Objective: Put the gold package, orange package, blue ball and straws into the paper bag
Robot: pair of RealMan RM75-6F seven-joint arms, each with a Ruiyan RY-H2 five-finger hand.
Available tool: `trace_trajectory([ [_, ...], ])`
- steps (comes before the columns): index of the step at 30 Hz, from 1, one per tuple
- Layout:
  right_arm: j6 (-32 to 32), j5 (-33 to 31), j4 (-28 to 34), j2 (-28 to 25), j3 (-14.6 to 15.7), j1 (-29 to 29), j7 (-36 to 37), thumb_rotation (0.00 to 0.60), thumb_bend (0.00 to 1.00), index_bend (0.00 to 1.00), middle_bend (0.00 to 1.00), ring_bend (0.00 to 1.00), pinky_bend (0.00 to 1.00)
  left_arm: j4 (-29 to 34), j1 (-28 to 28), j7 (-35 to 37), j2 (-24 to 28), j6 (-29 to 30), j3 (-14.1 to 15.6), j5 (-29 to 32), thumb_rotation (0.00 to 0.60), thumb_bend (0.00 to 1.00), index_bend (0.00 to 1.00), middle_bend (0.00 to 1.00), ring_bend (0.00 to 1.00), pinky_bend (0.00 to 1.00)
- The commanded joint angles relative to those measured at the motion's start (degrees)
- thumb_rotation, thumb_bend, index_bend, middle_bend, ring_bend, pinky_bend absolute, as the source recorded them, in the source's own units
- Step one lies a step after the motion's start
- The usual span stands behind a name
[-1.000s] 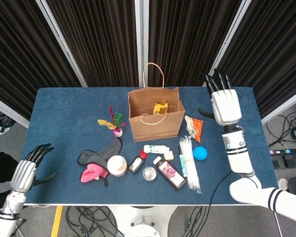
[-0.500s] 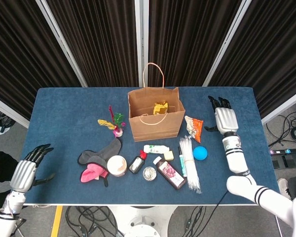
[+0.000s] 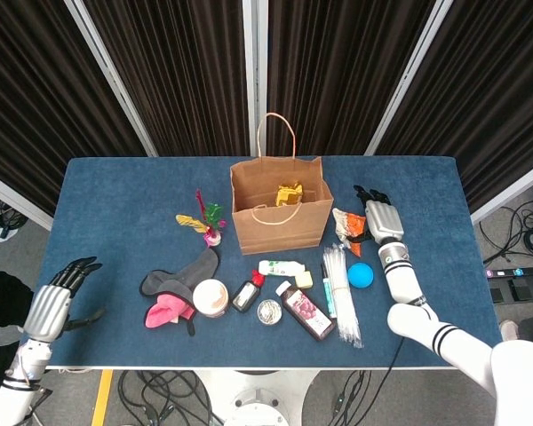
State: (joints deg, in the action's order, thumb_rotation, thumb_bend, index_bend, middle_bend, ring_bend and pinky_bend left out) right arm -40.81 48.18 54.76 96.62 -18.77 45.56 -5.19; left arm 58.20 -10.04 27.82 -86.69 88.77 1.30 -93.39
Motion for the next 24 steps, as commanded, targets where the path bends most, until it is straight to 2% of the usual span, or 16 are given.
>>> trace_trajectory([
  [1,1.42,-1.41,-1.09,0.67,0.03,0.54,-1.01,0.6,0.0,0.0,0.15,0.0,0.0,-0.07,-0.06,0.04,0.0,-0.07,-0.05,0.06,0.6,0.24,0.24,0.23,0.15,0.24],
  [13,4.36,-3.94,-4.83,3.14,0.14,1.57,-1.81,0.6,0.0,0.0,0.18,0.01,0.01,-0.92,-0.15,0.77,-0.23,-0.49,-0.11,0.45,0.6,0.24,0.24,0.23,0.15,0.24],
  [17,5.39,-4.27,-6.54,4.29,0.22,2.0,-1.82,0.6,0.0,0.03,0.22,0.07,0.08,-1.17,-0.12,0.79,-0.18,-0.59,-0.11,0.58,0.6,0.24,0.24,0.23,0.15,0.24],
  [24,7.92,-4.42,-8.69,5.34,0.62,2.73,-1.86,0.6,0.0,0.05,0.25,0.1,0.13,-1.32,-0.35,0.27,-0.64,-0.71,-0.12,0.44,0.6,0.24,0.24,0.23,0.15,0.24],
])
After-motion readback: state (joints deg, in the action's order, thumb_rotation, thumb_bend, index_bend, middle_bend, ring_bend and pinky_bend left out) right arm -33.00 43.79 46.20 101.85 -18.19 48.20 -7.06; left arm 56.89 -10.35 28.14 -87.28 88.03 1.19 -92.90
